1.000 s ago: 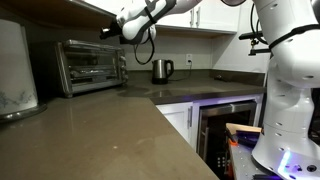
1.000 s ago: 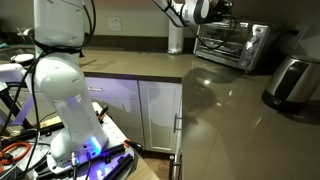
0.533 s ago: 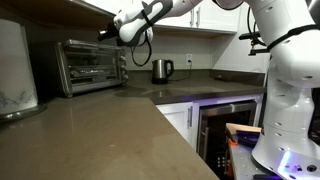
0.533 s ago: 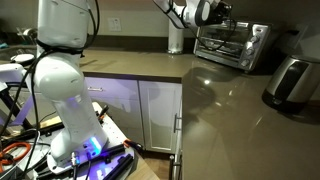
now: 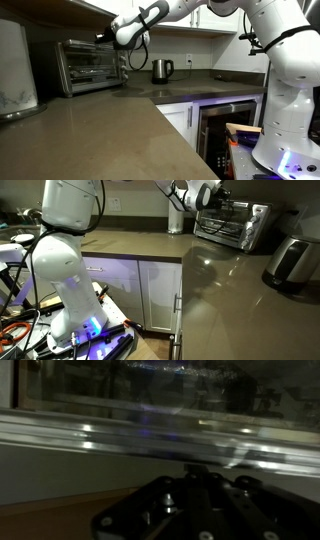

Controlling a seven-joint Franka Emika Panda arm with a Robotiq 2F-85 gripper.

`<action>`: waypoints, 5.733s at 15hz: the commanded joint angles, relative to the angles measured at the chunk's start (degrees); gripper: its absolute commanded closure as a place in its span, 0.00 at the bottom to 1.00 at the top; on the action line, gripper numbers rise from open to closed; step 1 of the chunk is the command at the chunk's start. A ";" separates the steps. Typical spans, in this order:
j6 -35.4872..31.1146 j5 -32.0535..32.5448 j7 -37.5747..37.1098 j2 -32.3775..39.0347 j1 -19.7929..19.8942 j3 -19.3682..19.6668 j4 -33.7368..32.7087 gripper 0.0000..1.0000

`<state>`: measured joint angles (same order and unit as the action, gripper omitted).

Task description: Open the door of the oven

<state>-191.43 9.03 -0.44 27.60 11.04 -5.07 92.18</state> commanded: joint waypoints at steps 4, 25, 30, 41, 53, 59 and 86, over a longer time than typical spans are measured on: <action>2.82 0.96 0.44 1.72 3.83 -4.67 -2.41 1.00; 9.61 -0.02 -0.47 -4.98 4.16 -3.44 4.24 1.00; 9.50 -0.09 -0.50 -6.61 4.04 -2.66 6.41 1.00; 11.25 -0.20 -0.38 -9.01 4.15 -3.19 8.86 1.00; 12.52 -0.78 -0.61 -11.47 4.20 -3.65 12.24 1.00; 15.10 -1.18 -1.11 -13.59 3.99 -3.50 14.35 1.00; 24.53 2.28 -10.53 -22.92 -5.28 4.11 23.83 1.00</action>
<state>-168.52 7.30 -6.56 7.43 7.12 -2.51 113.82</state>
